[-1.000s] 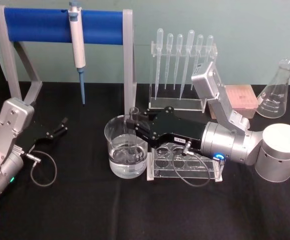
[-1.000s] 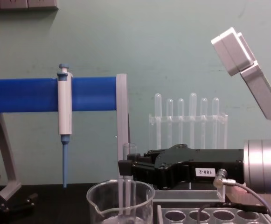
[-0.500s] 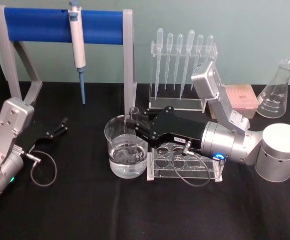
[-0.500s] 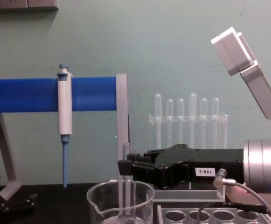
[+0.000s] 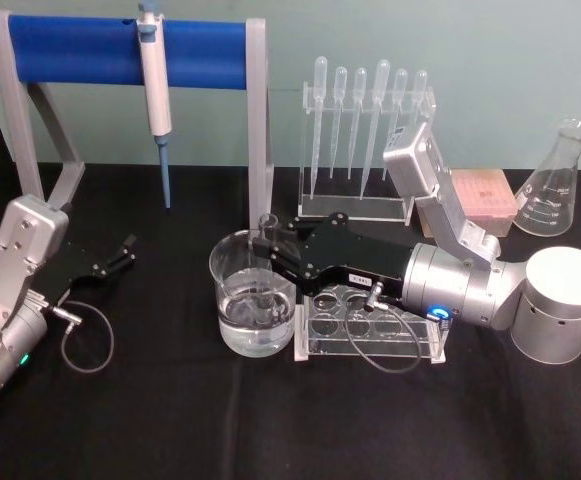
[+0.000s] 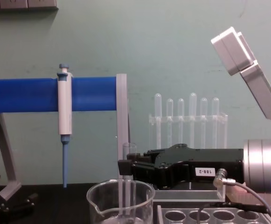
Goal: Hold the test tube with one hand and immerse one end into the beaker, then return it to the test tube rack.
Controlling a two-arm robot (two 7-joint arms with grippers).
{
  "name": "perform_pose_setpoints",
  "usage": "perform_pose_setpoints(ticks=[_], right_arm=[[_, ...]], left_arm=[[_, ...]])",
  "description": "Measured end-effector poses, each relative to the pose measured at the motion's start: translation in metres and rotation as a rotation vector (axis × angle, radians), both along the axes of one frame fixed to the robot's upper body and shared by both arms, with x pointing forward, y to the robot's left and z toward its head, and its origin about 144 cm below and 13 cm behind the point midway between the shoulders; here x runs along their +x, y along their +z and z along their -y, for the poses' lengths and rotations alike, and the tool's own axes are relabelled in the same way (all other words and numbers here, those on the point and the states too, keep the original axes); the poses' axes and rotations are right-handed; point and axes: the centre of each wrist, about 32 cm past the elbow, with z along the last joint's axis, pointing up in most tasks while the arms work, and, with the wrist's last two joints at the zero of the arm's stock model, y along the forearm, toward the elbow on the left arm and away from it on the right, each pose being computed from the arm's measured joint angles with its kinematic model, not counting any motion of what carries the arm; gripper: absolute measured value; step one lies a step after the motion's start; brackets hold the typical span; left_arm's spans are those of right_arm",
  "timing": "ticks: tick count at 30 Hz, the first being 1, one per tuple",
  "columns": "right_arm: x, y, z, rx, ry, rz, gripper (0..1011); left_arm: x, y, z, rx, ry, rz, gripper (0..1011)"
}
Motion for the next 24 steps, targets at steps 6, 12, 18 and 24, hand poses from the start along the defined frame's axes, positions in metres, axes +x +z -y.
perform_pose_setpoints(ticks=[6, 12, 18, 24], right_arm=[[0.0000, 0.0000, 0.0000, 0.000, 0.000, 0.000, 242], [0.0000, 0.0000, 0.0000, 0.000, 0.000, 0.000, 241], [0.0000, 0.0000, 0.0000, 0.000, 0.000, 0.000, 241], [0.0000, 0.0000, 0.0000, 0.000, 0.000, 0.000, 242]], left_arm=[[0.0000, 0.0000, 0.0000, 0.000, 0.000, 0.000, 1000], [0.0000, 0.0000, 0.0000, 0.000, 0.000, 0.000, 1000], [0.0000, 0.0000, 0.0000, 0.000, 0.000, 0.000, 1000], [0.0000, 0.0000, 0.0000, 0.000, 0.000, 0.000, 1000]])
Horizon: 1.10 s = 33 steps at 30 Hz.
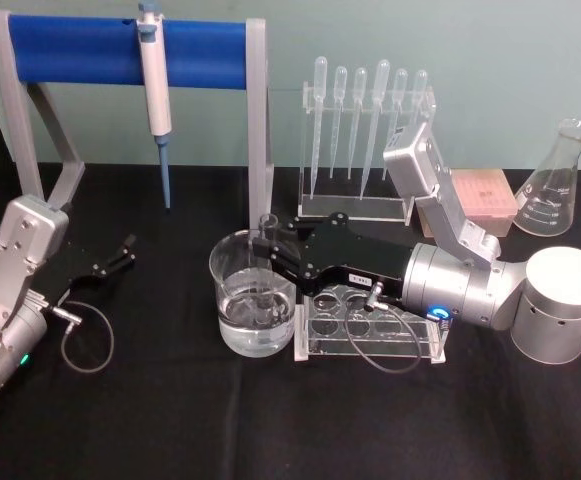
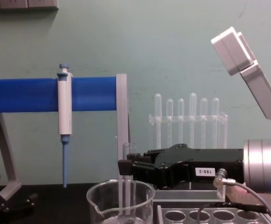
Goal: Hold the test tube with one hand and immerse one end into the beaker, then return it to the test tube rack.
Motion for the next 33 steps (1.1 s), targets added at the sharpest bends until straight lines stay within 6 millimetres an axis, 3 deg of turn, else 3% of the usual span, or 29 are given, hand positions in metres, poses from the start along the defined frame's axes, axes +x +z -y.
perform_pose_setpoints(ticks=[33], right_arm=[[0.0000, 0.0000, 0.0000, 0.000, 0.000, 0.000, 241]], left_arm=[[0.0000, 0.0000, 0.0000, 0.000, 0.000, 0.000, 1000]])
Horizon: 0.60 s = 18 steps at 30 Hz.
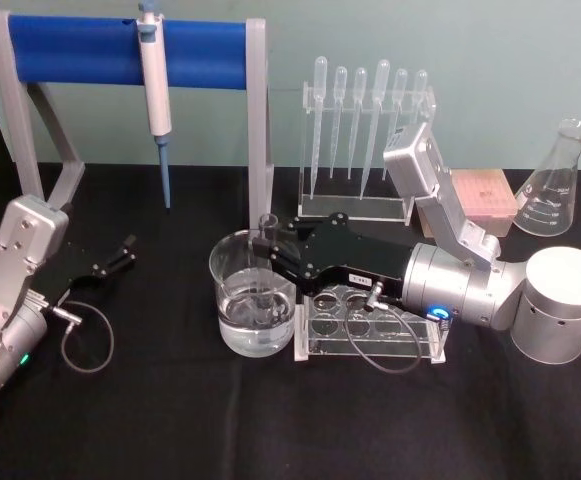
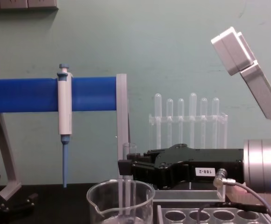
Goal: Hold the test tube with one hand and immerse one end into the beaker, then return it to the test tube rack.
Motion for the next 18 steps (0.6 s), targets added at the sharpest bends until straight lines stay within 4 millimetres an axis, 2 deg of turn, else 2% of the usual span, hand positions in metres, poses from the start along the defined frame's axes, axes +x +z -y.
perform_pose_setpoints(ticks=[18], right_arm=[[0.0000, 0.0000, 0.0000, 0.000, 0.000, 0.000, 241]], left_arm=[[0.0000, 0.0000, 0.0000, 0.000, 0.000, 0.000, 1000]])
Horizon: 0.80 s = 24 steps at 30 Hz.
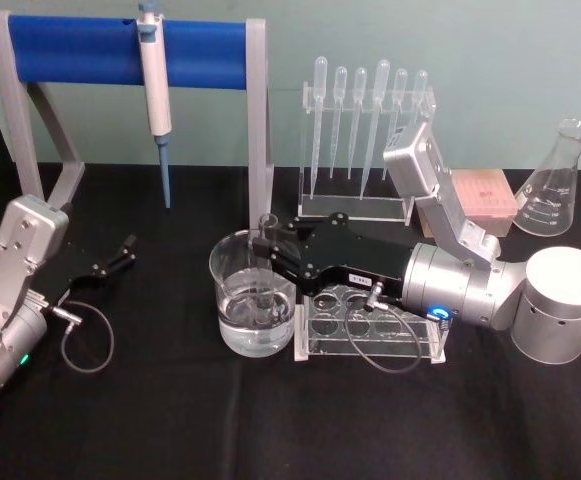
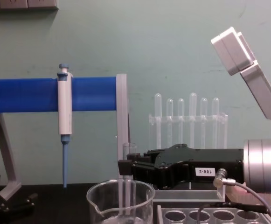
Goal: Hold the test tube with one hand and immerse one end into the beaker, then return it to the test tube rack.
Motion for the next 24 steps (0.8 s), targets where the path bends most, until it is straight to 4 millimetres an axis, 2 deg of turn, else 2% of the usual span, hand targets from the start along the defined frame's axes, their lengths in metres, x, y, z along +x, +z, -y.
perform_pose_setpoints(ticks=[24], right_arm=[[0.0000, 0.0000, 0.0000, 0.000, 0.000, 0.000, 241]], left_arm=[[0.0000, 0.0000, 0.0000, 0.000, 0.000, 0.000, 1000]])
